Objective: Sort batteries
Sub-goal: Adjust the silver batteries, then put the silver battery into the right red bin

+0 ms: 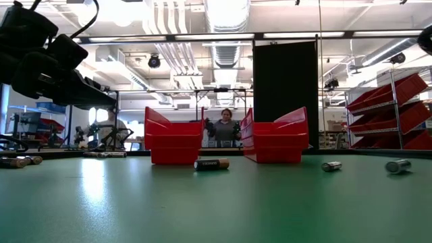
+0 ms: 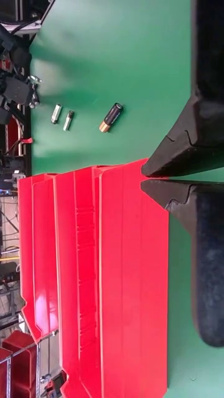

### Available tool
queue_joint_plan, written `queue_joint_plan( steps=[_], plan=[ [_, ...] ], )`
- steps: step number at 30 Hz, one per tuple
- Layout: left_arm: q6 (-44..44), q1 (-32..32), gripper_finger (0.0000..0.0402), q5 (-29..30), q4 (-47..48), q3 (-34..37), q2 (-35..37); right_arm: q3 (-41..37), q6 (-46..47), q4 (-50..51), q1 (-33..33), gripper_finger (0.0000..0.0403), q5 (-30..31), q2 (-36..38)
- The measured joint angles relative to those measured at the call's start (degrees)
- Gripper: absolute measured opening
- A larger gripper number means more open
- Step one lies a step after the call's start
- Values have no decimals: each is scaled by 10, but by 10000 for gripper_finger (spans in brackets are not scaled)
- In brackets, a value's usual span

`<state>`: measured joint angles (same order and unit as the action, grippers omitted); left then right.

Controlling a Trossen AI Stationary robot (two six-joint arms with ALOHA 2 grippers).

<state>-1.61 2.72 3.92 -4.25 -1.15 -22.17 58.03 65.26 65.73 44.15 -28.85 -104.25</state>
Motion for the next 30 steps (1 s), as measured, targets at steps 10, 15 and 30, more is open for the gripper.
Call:
queue_joint_plan(
  steps=[10, 15, 30],
  plan=[
    [0, 0, 0, 0, 0, 0, 0, 1, -23, 55, -7, 53, -28, 0],
    [0, 0, 0, 0, 0, 0, 0, 1, -47, 53, -7, 127, -30, 0],
    [0, 0, 0, 0, 0, 0, 0, -61, -79, -11, -24, 164, -54, 1]
  ],
)
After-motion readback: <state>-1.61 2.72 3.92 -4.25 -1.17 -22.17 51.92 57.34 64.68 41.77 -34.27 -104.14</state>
